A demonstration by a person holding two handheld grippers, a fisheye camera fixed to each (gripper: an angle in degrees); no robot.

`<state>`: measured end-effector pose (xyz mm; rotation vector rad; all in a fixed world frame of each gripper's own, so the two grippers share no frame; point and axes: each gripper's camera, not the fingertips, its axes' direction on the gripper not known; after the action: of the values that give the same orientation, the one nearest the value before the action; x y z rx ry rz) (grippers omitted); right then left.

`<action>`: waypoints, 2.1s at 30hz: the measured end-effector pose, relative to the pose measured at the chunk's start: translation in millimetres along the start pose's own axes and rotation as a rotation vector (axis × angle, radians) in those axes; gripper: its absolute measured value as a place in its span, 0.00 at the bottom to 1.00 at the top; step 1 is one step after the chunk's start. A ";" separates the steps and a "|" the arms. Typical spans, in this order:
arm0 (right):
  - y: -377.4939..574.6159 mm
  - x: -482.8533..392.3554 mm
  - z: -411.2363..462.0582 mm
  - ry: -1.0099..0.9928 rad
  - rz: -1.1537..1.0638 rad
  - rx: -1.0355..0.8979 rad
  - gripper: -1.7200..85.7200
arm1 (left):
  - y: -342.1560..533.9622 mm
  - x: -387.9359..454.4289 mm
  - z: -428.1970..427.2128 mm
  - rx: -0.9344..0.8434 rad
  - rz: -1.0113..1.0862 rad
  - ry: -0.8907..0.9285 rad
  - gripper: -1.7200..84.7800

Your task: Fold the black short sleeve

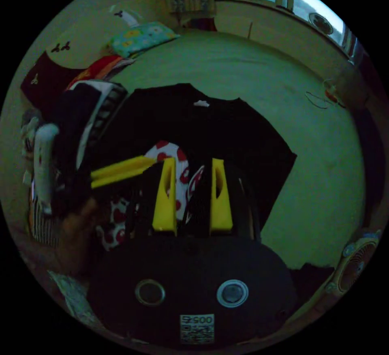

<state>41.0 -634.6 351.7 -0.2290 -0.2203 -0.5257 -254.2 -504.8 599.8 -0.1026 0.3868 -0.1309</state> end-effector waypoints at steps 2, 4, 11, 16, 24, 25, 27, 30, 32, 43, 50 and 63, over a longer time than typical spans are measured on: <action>11.8 -8.2 10.9 0.055 -0.005 -0.040 0.14 | -7.4 -8.6 -3.6 -0.002 0.008 -0.010 0.12; 19.3 -12.3 23.4 0.125 0.019 -0.078 0.12 | -13.0 -15.2 -6.9 -0.001 0.012 -0.025 0.12; 30.7 -14.9 6.2 0.144 0.069 -0.007 0.03 | -39.6 -45.6 -22.0 0.002 0.005 -0.068 0.12; 41.3 -21.3 2.7 0.095 0.024 -0.024 0.03 | -58.7 -62.8 -32.1 -0.003 0.011 -0.084 0.12; 39.8 3.3 -35.3 0.098 0.078 0.064 0.09 | -89.1 -96.0 -61.2 0.028 -0.013 -0.108 0.12; 38.4 7.0 -36.3 0.110 0.102 0.085 0.09 | -94.0 -102.1 -68.3 0.041 -0.021 -0.114 0.12; 31.0 24.8 -26.8 0.140 0.193 0.118 0.09 | -100.5 -111.0 -79.1 0.060 -0.027 -0.134 0.12; 23.8 48.4 -3.5 0.141 0.238 0.012 0.09 | -113.7 -126.1 -95.9 0.041 -0.002 -0.180 0.12; 21.8 62.6 -14.4 0.077 0.247 0.012 0.08 | -130.5 -142.3 -111.7 0.043 0.032 -0.244 0.12; 10.7 180.0 -94.2 0.121 0.360 0.105 0.18 | -241.4 -243.1 -138.9 -0.015 0.069 -0.365 0.20; 8.9 240.4 -89.0 -0.001 0.481 0.046 0.19 | -272.7 -276.7 -139.7 -0.064 0.048 -0.326 0.22; 39.9 237.0 -122.3 0.126 0.405 0.002 0.02 | -273.8 -301.0 -195.1 -0.084 0.140 -0.292 0.07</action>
<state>279.5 -745.4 291.9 -0.2304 -0.0477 -0.1367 -634.4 -745.4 565.3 -0.1745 0.1071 0.0390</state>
